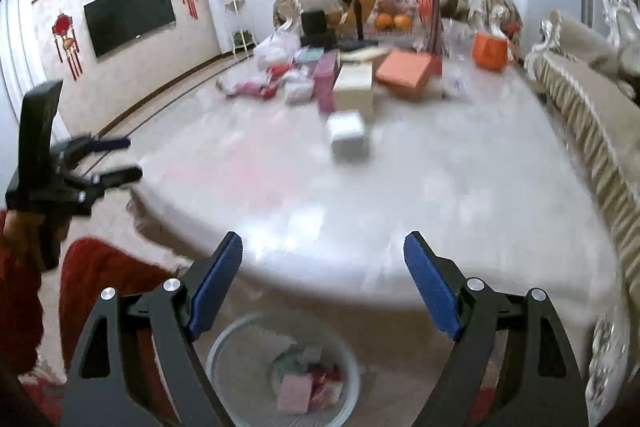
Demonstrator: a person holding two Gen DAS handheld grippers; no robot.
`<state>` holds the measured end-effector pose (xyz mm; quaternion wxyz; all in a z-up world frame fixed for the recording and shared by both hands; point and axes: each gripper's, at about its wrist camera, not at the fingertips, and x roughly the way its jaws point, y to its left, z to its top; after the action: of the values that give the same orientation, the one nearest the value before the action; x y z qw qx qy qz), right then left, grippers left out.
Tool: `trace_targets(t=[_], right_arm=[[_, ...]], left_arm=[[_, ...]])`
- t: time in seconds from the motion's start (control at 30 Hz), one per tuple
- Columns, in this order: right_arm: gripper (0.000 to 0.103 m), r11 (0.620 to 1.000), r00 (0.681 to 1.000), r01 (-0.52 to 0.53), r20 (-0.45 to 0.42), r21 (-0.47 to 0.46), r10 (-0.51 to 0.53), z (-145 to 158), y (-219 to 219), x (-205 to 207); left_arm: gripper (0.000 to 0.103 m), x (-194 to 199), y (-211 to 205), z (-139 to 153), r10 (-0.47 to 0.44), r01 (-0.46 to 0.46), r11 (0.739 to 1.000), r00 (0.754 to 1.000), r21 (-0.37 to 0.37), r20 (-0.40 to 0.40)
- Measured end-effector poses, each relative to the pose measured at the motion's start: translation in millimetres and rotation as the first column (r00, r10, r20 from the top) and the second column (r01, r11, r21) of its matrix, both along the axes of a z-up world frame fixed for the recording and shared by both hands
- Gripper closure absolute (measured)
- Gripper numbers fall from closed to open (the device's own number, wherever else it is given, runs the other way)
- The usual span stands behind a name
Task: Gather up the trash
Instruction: 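Grasp red candy tube with left gripper while right gripper grasps white charger plug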
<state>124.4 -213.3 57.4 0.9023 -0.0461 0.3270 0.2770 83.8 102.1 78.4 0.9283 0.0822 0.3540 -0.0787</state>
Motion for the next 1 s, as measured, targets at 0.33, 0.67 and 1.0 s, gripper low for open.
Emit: trace_targets(t=[0.33,0.67,1.0], right_arm=[[0.024,1.0,0.999,-0.016,-0.045,0.007,0.017,5.3,27.4,64.8],[0.024,1.0,0.996,-0.027,-0.088,-0.004,0.027,-2.4,44.1,101.6],[0.024,0.999,0.994,-0.032,-0.103,-0.039,0.028,-12.4,55.8,122.3]], left_arm=[[0.013,165.6,60.3,15.7,-0.129,0.135,0.978,0.991,0.162,-0.044],[0.013,237.2,57.8,-31.4,-0.21,0.269,0.908,0.956,0.32,-0.206],[0.012,288.4,69.3,-46.4,-0.074,0.135,0.966,0.961,0.219,-0.265]])
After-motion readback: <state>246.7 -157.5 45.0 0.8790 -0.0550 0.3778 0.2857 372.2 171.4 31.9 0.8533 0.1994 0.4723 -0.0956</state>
